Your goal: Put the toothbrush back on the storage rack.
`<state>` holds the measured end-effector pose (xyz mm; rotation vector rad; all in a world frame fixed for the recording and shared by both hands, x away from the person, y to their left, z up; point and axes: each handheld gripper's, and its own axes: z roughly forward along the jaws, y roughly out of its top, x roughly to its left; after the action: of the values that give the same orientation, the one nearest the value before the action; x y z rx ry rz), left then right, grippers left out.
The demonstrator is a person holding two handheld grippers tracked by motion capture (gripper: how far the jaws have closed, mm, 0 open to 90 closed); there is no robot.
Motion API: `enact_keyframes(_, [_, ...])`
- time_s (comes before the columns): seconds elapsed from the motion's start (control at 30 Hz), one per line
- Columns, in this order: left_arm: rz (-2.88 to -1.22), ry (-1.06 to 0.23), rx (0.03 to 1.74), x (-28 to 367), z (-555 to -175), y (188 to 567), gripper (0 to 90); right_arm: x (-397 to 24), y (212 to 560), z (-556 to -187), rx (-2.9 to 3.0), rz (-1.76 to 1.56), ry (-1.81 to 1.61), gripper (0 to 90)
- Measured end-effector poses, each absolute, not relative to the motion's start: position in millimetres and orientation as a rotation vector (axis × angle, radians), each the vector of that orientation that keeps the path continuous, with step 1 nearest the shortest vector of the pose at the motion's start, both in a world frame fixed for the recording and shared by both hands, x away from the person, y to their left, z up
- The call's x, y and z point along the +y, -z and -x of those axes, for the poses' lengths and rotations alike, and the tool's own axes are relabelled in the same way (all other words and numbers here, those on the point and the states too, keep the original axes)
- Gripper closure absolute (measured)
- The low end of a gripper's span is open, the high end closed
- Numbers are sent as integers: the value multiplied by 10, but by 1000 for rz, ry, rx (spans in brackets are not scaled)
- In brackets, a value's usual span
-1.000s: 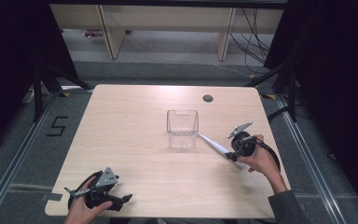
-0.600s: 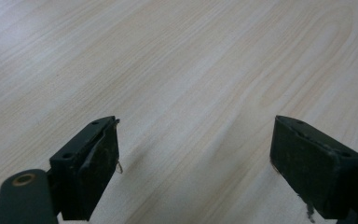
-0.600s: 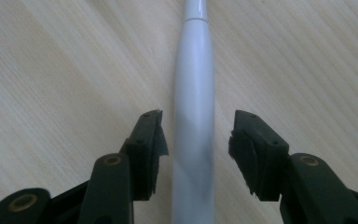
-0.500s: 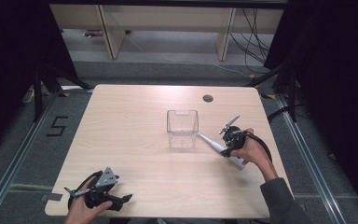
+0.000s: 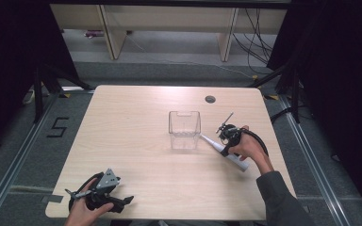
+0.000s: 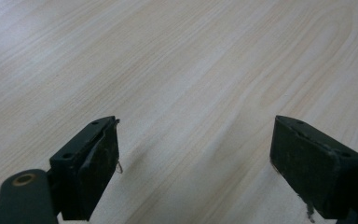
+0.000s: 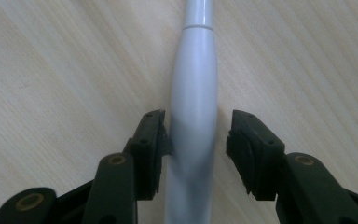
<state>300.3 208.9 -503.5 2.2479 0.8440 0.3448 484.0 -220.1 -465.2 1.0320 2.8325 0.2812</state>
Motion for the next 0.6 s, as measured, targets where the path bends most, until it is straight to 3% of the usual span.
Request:
enact_keyframes(0.37, [-2244,-342,840,2091,-3005,5032,151,-2108,4740,-4930,2884,-1018,-161,651])
enact_keyframes(0.6, [-2245,-340,838,2091,-3005,5032,151,-2045,4728,-4997,2928,-1015,-92,658])
